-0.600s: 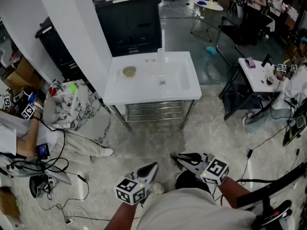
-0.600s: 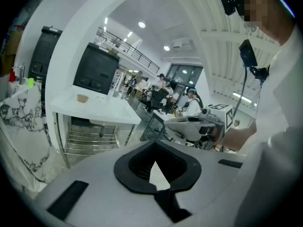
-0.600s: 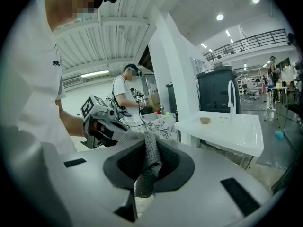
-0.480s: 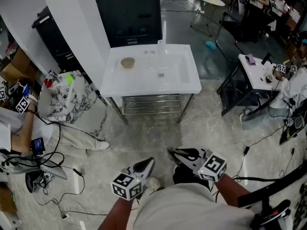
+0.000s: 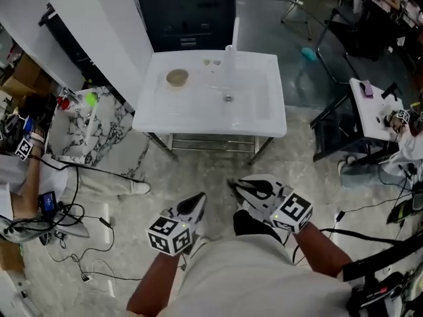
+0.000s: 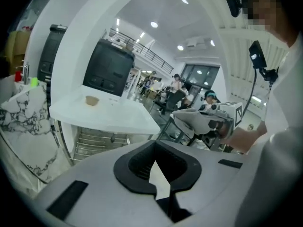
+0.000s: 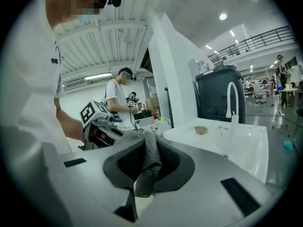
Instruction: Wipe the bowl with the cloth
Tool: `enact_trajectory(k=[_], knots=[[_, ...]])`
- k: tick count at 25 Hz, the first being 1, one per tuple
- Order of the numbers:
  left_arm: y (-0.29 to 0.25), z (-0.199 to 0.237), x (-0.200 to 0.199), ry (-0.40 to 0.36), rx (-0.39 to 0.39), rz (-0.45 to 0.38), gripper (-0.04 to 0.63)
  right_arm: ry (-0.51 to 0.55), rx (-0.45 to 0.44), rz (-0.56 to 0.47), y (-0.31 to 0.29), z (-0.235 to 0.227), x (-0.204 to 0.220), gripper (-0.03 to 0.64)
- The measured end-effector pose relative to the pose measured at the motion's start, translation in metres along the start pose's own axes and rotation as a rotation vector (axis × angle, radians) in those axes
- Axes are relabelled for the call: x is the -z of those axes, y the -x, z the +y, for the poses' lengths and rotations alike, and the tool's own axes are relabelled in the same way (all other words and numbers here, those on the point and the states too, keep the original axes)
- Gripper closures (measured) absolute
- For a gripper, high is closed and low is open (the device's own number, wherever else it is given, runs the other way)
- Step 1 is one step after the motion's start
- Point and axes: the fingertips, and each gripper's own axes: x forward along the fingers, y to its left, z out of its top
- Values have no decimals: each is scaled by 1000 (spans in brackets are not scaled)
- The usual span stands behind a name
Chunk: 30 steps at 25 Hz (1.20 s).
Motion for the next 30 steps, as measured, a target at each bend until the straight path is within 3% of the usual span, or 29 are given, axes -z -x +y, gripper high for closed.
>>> enact_trajectory(k=[6, 13, 15, 17, 21, 30], knots=[[-62, 23, -74, 26, -103, -32, 583, -12, -59, -38, 5, -91, -22, 580], [-113, 79, -117, 108, -184, -71, 580, -24, -24, -73, -2, -165, -24, 580], [-120, 105, -125, 149, -199, -78, 566, -29, -16, -74, -11, -176, -26, 580], [-128, 134, -137, 167, -205, -82, 513, -20, -7, -68, -22, -184, -30, 580], [-151, 202, -169, 192, -225, -86, 505, -5, 55, -44, -44, -210, -45, 580], [-201, 377, -205, 367, -265, -30, 488, -85, 215, -48, -112, -249, -75, 580]])
